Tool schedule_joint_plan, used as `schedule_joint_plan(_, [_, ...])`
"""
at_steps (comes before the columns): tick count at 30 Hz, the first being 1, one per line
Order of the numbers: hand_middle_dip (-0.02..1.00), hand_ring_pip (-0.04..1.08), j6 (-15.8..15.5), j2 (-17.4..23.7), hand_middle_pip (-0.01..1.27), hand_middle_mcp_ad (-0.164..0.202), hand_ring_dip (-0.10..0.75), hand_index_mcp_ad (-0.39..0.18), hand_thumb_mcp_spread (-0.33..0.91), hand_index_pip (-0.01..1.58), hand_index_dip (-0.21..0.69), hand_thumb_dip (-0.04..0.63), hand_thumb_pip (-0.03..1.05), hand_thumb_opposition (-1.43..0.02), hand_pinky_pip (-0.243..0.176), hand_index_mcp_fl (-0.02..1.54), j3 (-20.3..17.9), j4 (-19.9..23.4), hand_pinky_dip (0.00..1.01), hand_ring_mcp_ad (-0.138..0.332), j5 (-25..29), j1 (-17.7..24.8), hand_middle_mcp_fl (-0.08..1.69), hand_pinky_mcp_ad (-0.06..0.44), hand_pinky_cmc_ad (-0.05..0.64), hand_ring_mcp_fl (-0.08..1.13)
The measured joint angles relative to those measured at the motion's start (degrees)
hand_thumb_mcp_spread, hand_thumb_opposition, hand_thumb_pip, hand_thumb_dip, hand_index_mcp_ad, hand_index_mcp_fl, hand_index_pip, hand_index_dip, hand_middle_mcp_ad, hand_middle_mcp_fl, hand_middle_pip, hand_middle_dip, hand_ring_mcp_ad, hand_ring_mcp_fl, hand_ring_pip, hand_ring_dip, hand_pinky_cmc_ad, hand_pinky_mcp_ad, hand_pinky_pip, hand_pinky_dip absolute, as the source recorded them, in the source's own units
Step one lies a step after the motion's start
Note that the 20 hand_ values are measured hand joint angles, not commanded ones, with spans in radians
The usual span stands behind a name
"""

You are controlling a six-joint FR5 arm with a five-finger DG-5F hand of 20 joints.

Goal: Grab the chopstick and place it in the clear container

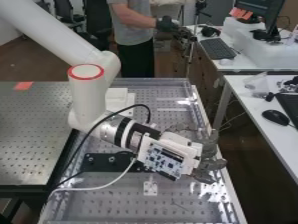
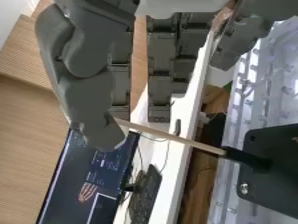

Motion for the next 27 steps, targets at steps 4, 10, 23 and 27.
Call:
schedule_joint_plan(4, [0.76,0.09,-0.08,-0.11,0.16,0.049,0.396,-0.202,0.63,0.67,0.281,0.370,0.47,-0.84,-0.037,0.67,0.16,-0.07,0.15,-0.024,0.31,-0.04,0.85,0.178,0.386,0.36])
schedule_joint_plan(10, [0.76,0.10,-0.40,-0.32,0.16,0.049,0.408,-0.202,0.62,0.66,0.281,0.372,0.46,-0.84,-0.035,0.68,0.65,-0.32,0.15,-0.026,0.48,-0.25,0.87,0.176,0.398,0.39])
schedule_joint_plan(23, [0.79,0.10,-0.30,-0.47,0.32,-0.003,0.429,-0.286,0.81,0.80,0.312,0.326,0.45,-0.97,-0.037,0.90,0.90,-0.44,0.15,-0.023,0.82,-0.35,1.06,0.195,0.417,0.46])
schedule_joint_plan(27, [0.78,0.10,-0.27,-0.50,0.32,-0.021,0.429,-0.298,0.81,0.80,0.316,0.321,0.45,-0.99,-0.019,0.92,0.95,-0.63,0.15,-0.023,0.74,-0.37,1.06,0.215,0.417,0.46])
